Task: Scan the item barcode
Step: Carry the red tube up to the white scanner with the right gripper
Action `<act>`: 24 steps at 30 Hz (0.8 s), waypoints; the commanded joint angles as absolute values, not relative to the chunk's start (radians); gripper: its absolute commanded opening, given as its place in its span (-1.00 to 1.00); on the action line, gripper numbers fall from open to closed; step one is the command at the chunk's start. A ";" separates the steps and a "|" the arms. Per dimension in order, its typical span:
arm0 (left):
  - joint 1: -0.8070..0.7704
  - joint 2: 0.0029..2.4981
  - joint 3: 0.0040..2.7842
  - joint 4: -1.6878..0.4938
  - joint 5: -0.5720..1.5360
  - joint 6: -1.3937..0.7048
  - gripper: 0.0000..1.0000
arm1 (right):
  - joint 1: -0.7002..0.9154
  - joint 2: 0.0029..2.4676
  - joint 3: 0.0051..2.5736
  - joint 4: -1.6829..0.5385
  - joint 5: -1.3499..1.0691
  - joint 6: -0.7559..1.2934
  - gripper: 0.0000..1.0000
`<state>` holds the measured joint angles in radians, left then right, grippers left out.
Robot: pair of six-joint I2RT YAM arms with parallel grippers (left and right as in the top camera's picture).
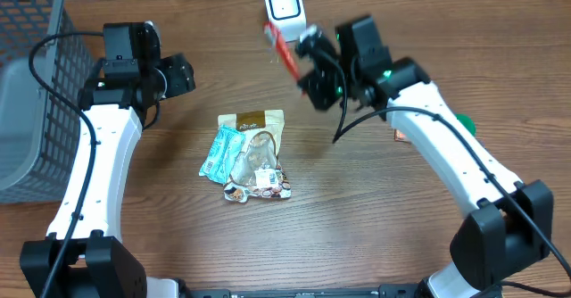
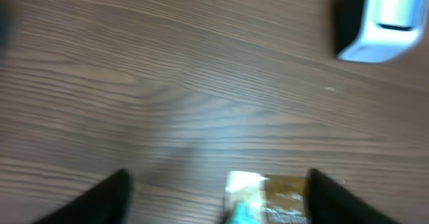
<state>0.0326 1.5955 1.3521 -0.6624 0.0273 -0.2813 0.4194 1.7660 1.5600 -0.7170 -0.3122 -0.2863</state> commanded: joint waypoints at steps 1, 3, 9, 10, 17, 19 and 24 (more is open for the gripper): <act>0.034 1.599 1.352 -0.662 -0.081 -0.276 0.99 | 0.420 1.736 1.655 -0.716 -0.072 -0.361 -0.94; 0.034 1.599 1.352 -0.662 -0.081 -0.276 0.99 | 0.420 1.736 1.670 -0.694 0.036 -0.419 -0.94; 0.034 1.599 1.352 -0.662 -0.082 -0.276 0.99 | 0.420 1.769 1.669 -0.598 0.196 -0.619 -0.93; 0.034 1.599 1.352 -0.662 -0.081 -0.276 1.00 | 0.420 1.782 1.669 -0.578 0.203 -0.649 -0.93; 0.034 1.599 1.352 -0.662 -0.081 -0.276 0.99 | 0.420 1.899 1.669 -0.390 0.299 -0.806 -0.93; 0.034 1.599 1.352 -0.662 -0.081 -0.276 1.00 | 0.420 1.945 1.669 -0.332 0.321 -0.850 -0.93; 0.034 1.599 1.352 -0.662 -0.081 -0.276 0.99 | 0.420 2.081 1.669 -0.142 0.442 -0.939 -0.93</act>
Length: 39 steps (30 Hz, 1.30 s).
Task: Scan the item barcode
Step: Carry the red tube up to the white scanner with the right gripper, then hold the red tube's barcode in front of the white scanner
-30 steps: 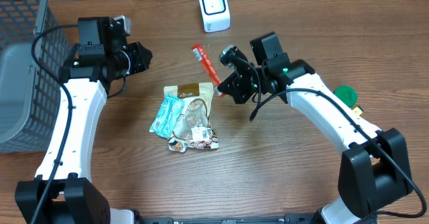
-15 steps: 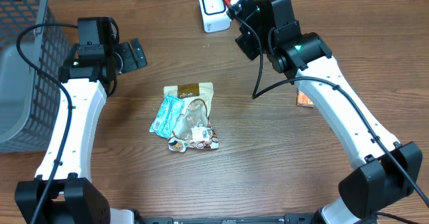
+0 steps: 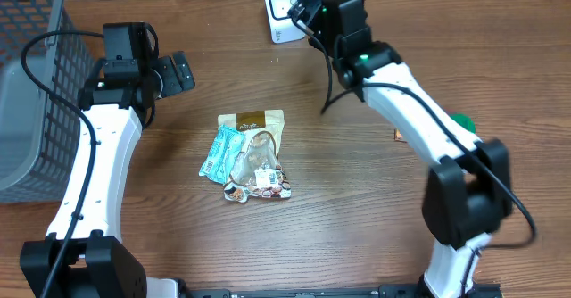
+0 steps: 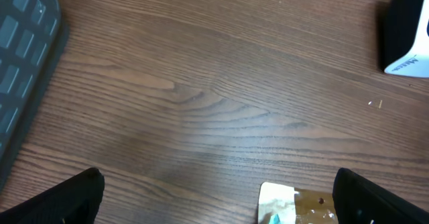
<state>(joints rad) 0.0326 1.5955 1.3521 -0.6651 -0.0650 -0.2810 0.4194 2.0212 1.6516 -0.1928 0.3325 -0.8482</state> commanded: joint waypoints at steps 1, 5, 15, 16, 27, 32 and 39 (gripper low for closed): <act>0.034 1.599 1.352 -0.662 -0.081 -0.276 0.99 | 0.420 2.106 1.669 -0.104 0.461 -0.966 -0.93; 0.033 1.599 1.352 -0.662 -0.081 -0.276 1.00 | 0.420 2.204 1.669 0.030 0.471 -1.035 -0.93; 0.033 1.599 1.352 -0.662 -0.081 -0.276 1.00 | 0.420 2.365 1.669 0.268 0.476 -1.116 -0.93; 0.033 1.599 1.352 -0.662 -0.081 -0.276 0.99 | 0.420 2.370 1.669 0.281 0.480 -1.144 -0.93; 0.033 1.599 1.352 -0.662 -0.081 -0.276 0.99 | 0.419 2.400 1.670 0.372 0.506 -1.292 -0.93; 0.033 1.599 1.352 -0.662 -0.081 -0.276 1.00 | 0.418 2.421 1.670 0.385 0.504 -1.296 -0.93; 0.033 1.599 1.352 -0.662 -0.081 -0.276 0.99 | 0.417 2.484 1.670 0.403 0.524 -1.370 -0.93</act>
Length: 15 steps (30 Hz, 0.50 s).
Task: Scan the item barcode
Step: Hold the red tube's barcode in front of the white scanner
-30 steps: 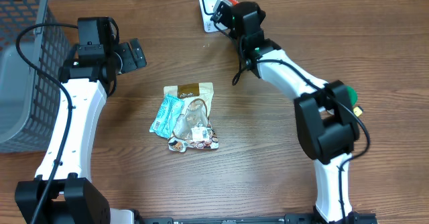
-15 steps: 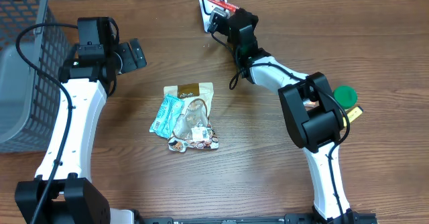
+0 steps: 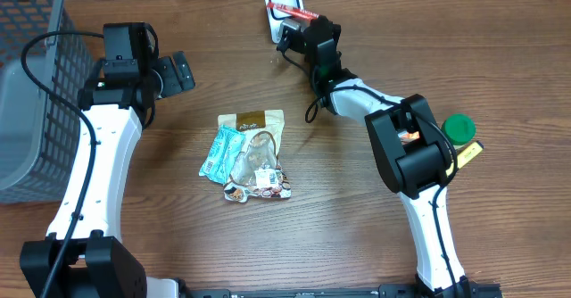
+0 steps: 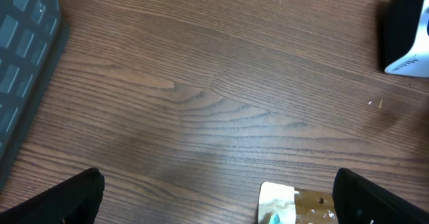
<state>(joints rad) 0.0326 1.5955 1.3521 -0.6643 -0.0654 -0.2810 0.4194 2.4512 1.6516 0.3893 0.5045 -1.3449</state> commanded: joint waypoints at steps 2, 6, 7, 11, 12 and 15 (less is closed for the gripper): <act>0.033 1.599 1.352 -0.662 -0.081 -0.276 1.00 | 0.417 2.491 1.670 0.419 0.535 -1.370 -0.93; 0.033 1.599 1.352 -0.662 -0.081 -0.276 0.99 | 0.417 2.492 1.681 0.425 0.558 -1.370 -0.93; 0.033 1.599 1.352 -0.662 -0.081 -0.276 0.99 | 0.417 2.492 1.686 0.425 0.562 -1.370 -0.93; 0.033 1.599 1.352 -0.662 -0.081 -0.276 1.00 | 0.417 2.492 1.711 0.425 0.569 -1.370 -0.93; 0.033 1.599 1.352 -0.662 -0.081 -0.276 1.00 | 0.418 2.492 1.718 0.425 0.569 -1.370 -0.93; 0.033 1.599 1.352 -0.662 -0.081 -0.276 0.99 | 0.422 2.492 1.734 0.425 0.580 -1.370 -0.93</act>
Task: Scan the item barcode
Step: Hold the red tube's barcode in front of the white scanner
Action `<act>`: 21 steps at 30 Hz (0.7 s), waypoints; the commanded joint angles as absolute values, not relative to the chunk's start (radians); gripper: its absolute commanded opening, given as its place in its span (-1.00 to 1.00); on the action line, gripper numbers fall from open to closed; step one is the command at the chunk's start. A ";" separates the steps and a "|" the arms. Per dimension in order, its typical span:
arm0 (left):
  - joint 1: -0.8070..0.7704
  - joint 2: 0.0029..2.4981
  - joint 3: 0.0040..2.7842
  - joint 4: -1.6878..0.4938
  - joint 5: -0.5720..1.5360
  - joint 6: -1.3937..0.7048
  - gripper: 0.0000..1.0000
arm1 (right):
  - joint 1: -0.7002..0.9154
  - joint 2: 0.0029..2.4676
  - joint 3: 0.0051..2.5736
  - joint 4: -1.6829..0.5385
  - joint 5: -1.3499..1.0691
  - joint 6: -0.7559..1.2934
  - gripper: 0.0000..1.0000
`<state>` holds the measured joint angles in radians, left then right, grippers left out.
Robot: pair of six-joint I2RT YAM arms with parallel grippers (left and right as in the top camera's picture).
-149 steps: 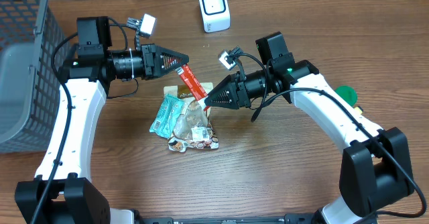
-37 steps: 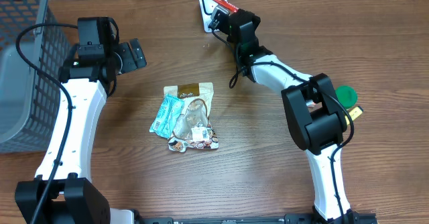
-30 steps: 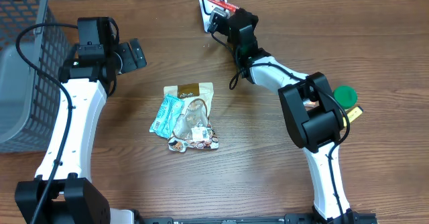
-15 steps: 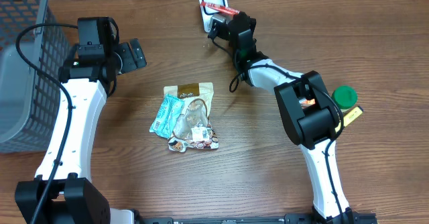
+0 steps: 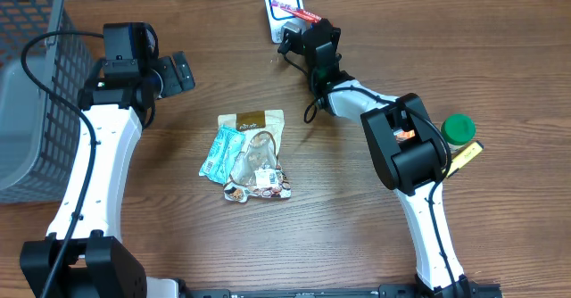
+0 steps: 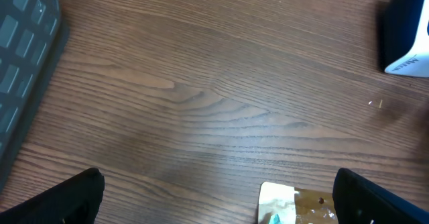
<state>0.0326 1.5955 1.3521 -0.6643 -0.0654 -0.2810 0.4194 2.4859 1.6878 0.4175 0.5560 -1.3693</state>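
Note:
A thin red packet (image 5: 298,13) is held flat against the front of the white scanner at the table's far edge, and the scanner's window shows a blue tint. My right gripper (image 5: 299,23) is shut on that packet. Off to the far left, my left gripper (image 5: 181,70) hovers over bare wood with nothing in it. In the left wrist view it (image 6: 218,204) stands wide open, with the scanner (image 6: 406,39) at the upper right.
A pile of snack packets (image 5: 249,155) lies mid-table; its top edge (image 6: 281,202) shows between my left fingers. A grey mesh basket (image 5: 27,84) stands at the far left. A green lid (image 5: 456,128) and a yellow item (image 5: 465,153) lie at the right.
The scanner's window has turned from white to bluish, and the red packet sits slightly further right across it. My left arm has not moved.
My right gripper first held the red packet a little below and to the right of the scanner, while my left gripper was narrower and blurred. Then the right gripper stood at the scanner and the left one stood wider open and still. The packet has stayed at the scanner's front since.

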 commanded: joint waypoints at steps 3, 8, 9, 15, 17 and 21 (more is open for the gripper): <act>0.033 1.599 1.352 -0.662 -0.081 -0.276 1.00 | 0.422 2.492 1.748 0.426 0.601 -1.370 -0.93; 0.033 1.599 1.352 -0.662 -0.081 -0.276 1.00 | 0.421 2.492 1.768 0.426 0.606 -1.370 -0.93; 0.033 1.599 1.352 -0.662 -0.081 -0.276 1.00 | 0.422 2.492 1.768 0.425 0.605 -1.370 -0.93; 0.033 1.599 1.352 -0.662 -0.081 -0.276 0.99 | 0.423 2.494 1.768 0.356 0.601 -1.370 -0.93; 0.033 1.599 1.352 -0.662 -0.081 -0.276 1.00 | 0.423 2.494 1.768 0.342 0.590 -1.370 -0.93; 0.033 1.599 1.352 -0.662 -0.081 -0.276 1.00 | 0.429 2.494 1.768 0.342 0.575 -1.371 -0.93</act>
